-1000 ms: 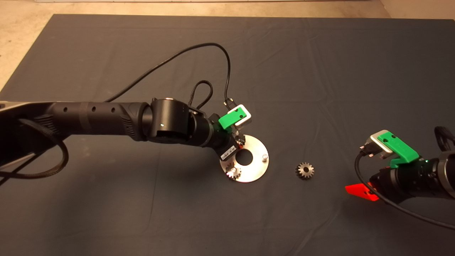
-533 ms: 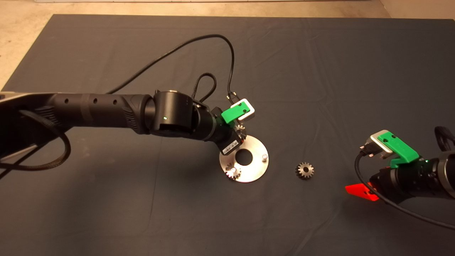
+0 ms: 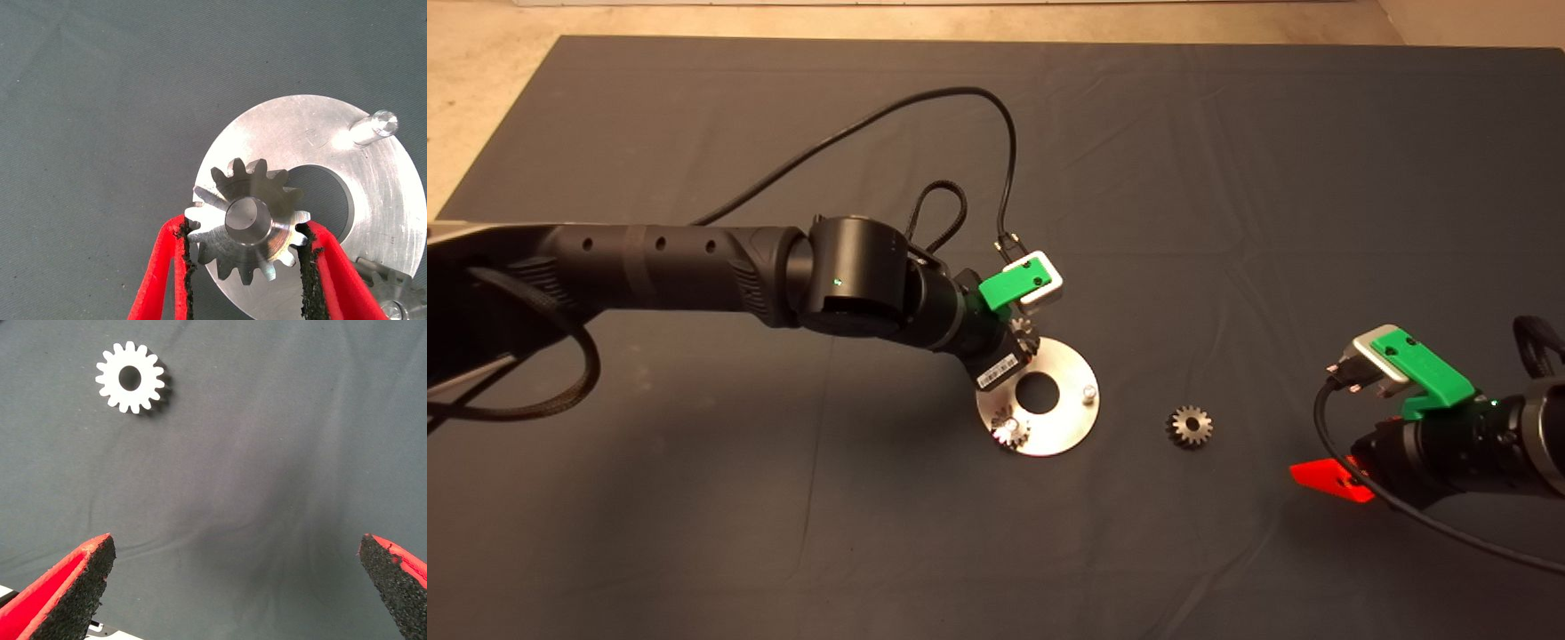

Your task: Install three planetary gears onto the carrier pins

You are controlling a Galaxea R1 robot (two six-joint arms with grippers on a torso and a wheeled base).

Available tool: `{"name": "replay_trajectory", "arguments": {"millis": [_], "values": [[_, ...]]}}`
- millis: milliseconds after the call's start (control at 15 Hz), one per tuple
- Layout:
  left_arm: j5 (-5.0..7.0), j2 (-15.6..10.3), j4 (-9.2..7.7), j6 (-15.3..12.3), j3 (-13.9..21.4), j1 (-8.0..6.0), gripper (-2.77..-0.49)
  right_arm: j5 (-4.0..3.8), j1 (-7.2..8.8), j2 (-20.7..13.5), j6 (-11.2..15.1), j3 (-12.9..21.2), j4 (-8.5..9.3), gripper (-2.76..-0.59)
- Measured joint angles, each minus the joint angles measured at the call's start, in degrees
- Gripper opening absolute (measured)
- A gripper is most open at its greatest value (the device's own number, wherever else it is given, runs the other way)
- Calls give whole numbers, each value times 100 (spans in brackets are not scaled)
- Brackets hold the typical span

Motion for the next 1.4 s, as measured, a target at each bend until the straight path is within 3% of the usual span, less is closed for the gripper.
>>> {"name": "replay_trajectory", "arguments": {"millis": [333, 933, 1067, 1400], "values": [[-15, 0, -14, 196, -133, 2, -253, 10, -2, 0, 0, 0, 0, -63], [-141, 46, -14, 196, -169, 4, -253, 66, 0, 0, 0, 0, 2, -63], [-218, 68, -14, 196, -169, 4, -253, 71, 0, 2, 0, 0, 0, -63], [-216, 77, -13, 301, -190, 37, -253, 71, 0, 0, 0, 0, 0, -63]]}}
